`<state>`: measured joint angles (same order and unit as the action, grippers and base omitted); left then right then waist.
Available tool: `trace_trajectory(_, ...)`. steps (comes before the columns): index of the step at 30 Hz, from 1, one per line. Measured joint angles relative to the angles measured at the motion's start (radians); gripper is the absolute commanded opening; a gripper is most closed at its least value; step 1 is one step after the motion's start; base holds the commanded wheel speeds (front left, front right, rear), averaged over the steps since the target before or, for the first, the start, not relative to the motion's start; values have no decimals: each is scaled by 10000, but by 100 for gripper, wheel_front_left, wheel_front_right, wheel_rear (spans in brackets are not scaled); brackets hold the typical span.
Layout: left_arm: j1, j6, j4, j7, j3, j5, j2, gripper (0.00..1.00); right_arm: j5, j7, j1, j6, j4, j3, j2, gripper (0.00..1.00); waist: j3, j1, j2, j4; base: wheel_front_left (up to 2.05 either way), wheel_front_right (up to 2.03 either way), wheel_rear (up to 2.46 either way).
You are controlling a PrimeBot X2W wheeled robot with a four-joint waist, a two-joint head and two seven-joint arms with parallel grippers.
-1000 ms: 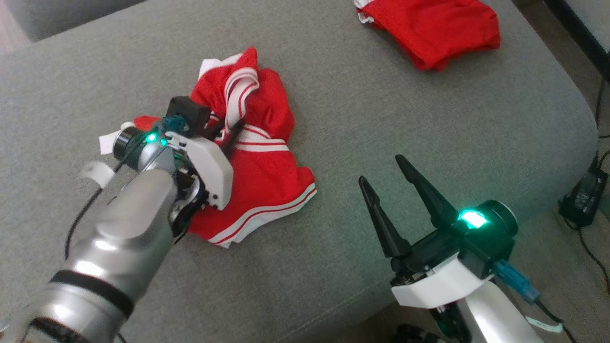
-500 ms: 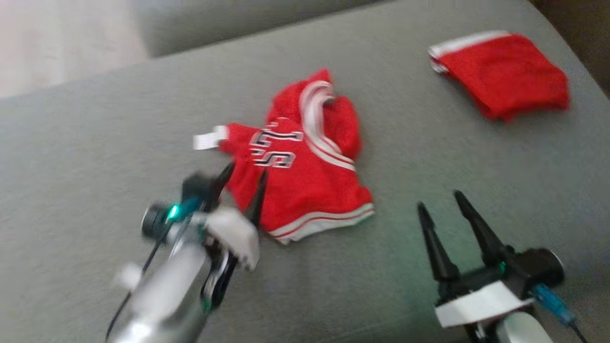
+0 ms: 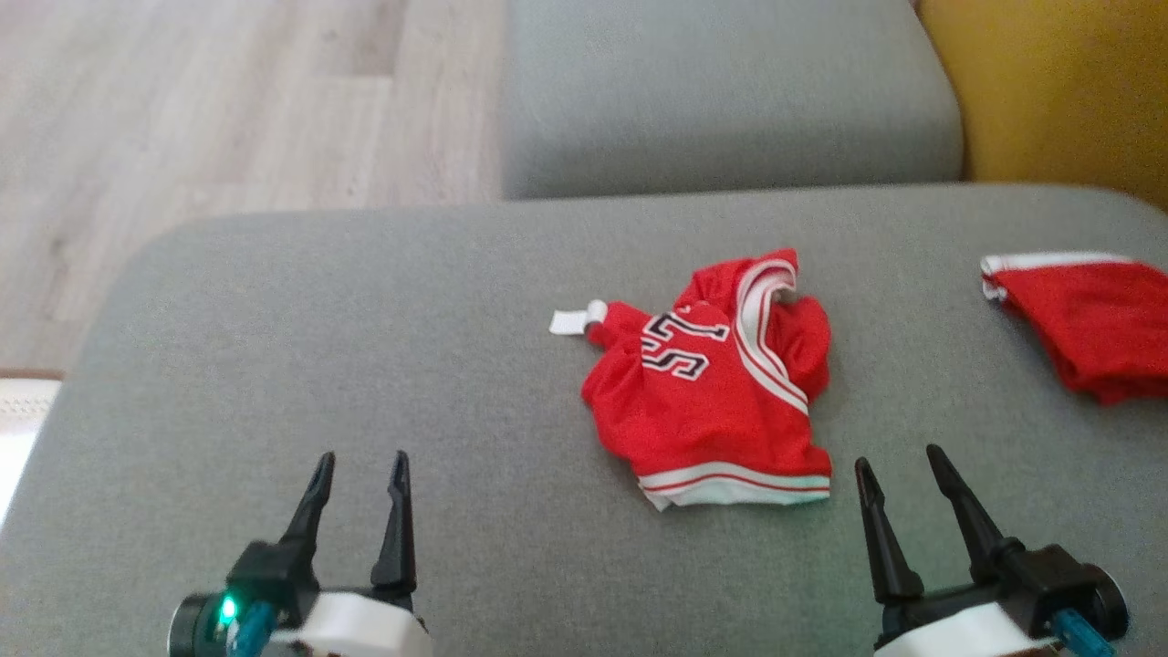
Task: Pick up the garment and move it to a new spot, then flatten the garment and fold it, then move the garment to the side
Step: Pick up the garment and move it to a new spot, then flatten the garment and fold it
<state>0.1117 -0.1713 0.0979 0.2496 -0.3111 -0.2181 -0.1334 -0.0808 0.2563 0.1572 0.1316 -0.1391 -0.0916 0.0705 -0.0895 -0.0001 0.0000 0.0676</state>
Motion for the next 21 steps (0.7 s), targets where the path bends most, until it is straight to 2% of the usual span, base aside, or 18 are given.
trace_trajectory(6,1141,42,-1104,0,336,957,410,100,111,0,386,0,15,63,-67,100,-489,0,0,253,0,0,0)
trace_trajectory(21,1663,140,-1289,0,420,1726,585,100,105,0,506,0,-46,92,-221,100,-627,0,0,151,0,0,0)
